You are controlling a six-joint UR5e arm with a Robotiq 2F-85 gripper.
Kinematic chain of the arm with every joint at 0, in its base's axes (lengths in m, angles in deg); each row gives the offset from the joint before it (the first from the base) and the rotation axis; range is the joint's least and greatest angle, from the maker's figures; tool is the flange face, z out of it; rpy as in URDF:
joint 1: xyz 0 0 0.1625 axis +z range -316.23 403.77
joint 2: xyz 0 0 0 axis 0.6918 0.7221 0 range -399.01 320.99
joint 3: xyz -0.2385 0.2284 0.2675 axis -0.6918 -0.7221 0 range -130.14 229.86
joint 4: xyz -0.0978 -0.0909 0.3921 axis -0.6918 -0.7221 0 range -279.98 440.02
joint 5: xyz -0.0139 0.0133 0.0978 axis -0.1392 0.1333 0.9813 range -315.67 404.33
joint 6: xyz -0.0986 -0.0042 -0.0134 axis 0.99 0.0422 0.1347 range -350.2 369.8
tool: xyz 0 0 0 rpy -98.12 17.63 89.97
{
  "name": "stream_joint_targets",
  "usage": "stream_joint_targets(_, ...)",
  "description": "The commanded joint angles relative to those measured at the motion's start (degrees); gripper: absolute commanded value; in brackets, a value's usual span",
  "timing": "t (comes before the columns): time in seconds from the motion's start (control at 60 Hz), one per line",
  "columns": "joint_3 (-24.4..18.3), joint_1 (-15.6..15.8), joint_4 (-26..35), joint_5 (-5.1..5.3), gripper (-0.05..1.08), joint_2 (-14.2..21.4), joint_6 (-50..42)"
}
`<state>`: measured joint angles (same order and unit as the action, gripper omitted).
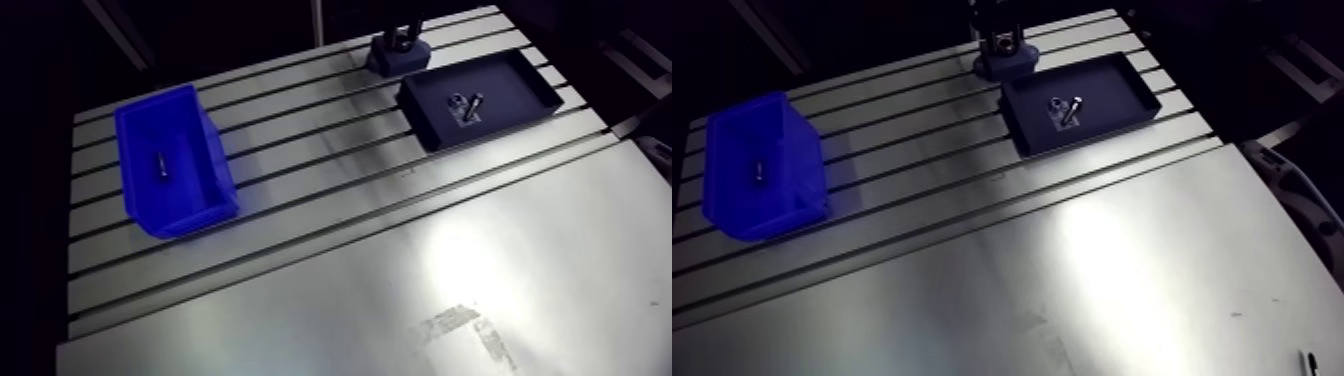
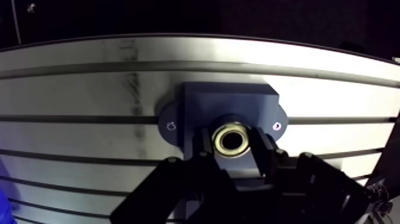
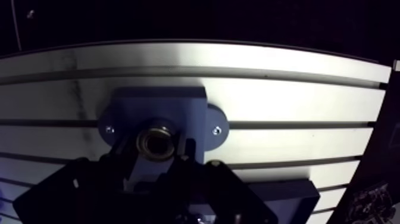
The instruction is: Pick up the bearing and press it into the housing until flush.
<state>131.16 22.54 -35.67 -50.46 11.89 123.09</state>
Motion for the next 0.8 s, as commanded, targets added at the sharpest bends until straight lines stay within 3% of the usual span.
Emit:
stream_joint_targets(0.017,0.04,-0.05,-0.03,0.00,0.66,0.02,0.13)
stream_joint_targets(0.8,0.56,-0.14,-0.03,0.00,0.66,0.18,0.66)
